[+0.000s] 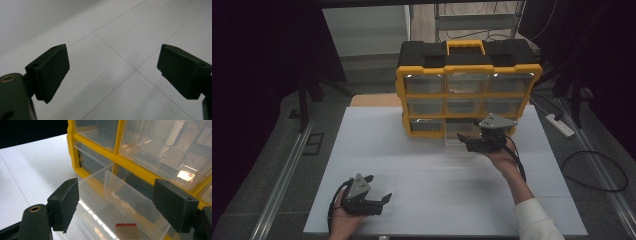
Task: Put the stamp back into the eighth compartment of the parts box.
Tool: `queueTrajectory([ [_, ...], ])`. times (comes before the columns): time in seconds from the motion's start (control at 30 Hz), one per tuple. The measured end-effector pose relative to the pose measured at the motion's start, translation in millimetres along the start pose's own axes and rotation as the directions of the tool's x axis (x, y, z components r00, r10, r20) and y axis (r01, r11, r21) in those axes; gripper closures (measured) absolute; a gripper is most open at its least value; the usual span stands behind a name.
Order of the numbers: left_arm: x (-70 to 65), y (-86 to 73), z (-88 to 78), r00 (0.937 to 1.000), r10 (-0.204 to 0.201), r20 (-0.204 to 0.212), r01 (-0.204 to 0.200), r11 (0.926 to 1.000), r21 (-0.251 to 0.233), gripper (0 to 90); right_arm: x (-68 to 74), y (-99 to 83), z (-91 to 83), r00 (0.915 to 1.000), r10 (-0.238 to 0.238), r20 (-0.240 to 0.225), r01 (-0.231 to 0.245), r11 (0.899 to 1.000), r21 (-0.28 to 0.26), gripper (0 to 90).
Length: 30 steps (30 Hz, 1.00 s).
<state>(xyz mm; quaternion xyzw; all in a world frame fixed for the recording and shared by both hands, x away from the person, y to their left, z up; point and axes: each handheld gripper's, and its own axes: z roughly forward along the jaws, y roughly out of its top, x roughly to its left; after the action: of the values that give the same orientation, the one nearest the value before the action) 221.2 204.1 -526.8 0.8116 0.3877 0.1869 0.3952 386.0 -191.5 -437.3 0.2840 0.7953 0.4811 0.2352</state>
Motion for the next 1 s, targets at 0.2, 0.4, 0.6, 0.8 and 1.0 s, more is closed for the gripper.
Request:
queueTrajectory([
  [0.2,0.0,0.2,0.1,1.0,0.005,0.002,-0.005,1.0,0.002,10.7,3.6,-0.1,-3.5,0.9997,0.019,-0.018,-0.019,1.0,0.017,19.6],
  [0.4,-0.1,0.2,-0.1,1.0,0.005,0.002,-0.005,1.0,0.0,10.7,10.5,-0.1,-6.9,0.9994,0.012,-0.032,-0.011,1.0,0.026,19.5],
  [0.6,0.4,0.0,-0.6,1.0,0.002,0.007,-0.002,1.0,-0.005,10.7,17.2,-3.2,-22.0,0.9986,0.029,-0.043,-0.029,0.999,0.021,19.9],
  [0.8,-0.2,0.3,-0.3,0.9999,0.004,0.016,-0.003,0.9999,-0.01,10.7,20.2,-9.5,-43.2,0.9987,0.04,-0.033,-0.039,0.999,0.012,20.5],
  [1.0,-0.2,0.5,0.3,0.9998,0.004,0.018,-0.004,0.9999,-0.01,10.7,22.5,-21.2,-61.6,0.9971,0.069,-0.031,-0.069,0.998,0.011,20.9],
])
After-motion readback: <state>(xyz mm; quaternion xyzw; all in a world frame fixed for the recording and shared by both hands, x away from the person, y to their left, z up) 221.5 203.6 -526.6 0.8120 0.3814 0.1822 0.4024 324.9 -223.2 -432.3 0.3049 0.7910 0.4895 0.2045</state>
